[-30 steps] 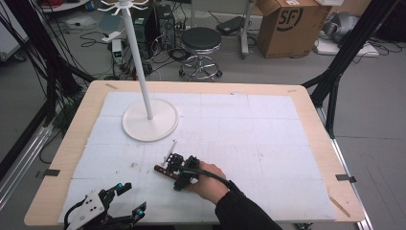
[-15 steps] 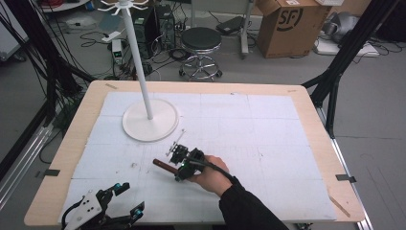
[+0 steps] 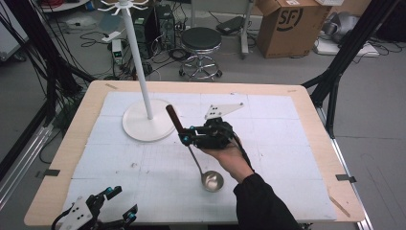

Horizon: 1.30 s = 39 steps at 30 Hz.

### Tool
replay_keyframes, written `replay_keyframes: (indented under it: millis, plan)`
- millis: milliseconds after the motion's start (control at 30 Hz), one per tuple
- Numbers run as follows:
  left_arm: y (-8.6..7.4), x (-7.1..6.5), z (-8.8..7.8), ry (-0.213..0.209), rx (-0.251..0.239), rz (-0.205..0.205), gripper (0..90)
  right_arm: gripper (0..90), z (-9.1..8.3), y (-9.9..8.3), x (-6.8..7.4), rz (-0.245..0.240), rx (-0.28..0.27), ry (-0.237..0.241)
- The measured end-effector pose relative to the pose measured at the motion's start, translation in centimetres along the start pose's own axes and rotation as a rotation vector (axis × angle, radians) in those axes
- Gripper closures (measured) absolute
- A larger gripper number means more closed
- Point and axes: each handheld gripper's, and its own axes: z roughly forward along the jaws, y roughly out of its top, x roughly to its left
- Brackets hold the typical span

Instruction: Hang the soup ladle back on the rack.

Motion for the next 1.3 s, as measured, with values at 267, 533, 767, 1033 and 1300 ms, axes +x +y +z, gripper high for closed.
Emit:
replay_keyframes:
  millis: [267, 533, 767, 1033, 1300]
  plan:
    - [-0.2, 0.1, -0.5, 0.004, 0.001, -0.007, 22.5, 74.5, -1.5, 2.2, -1.4, 0.051, -0.137, 0.059]
    - [-0.2, 0.3, -0.2, -0.005, 0.003, -0.014, 22.5, 74.5, -2.7, 6.2, -2.3, 0.059, -0.208, 0.095]
    - [-0.2, 0.4, 0.1, -0.009, 0.010, -0.014, 22.5, 74.5, -2.4, 9.8, -2.1, 0.059, -0.229, 0.113]
    - [-0.1, 0.6, -0.1, -0.009, 0.001, -0.021, 22.5, 74.5, -1.7, 14.2, -2.6, 0.056, -0.236, 0.114]
    - [-0.2, 0.5, -0.1, -0.012, 0.000, -0.034, 22.5, 74.5, -0.7, 18.4, -3.9, 0.064, -0.239, 0.087]
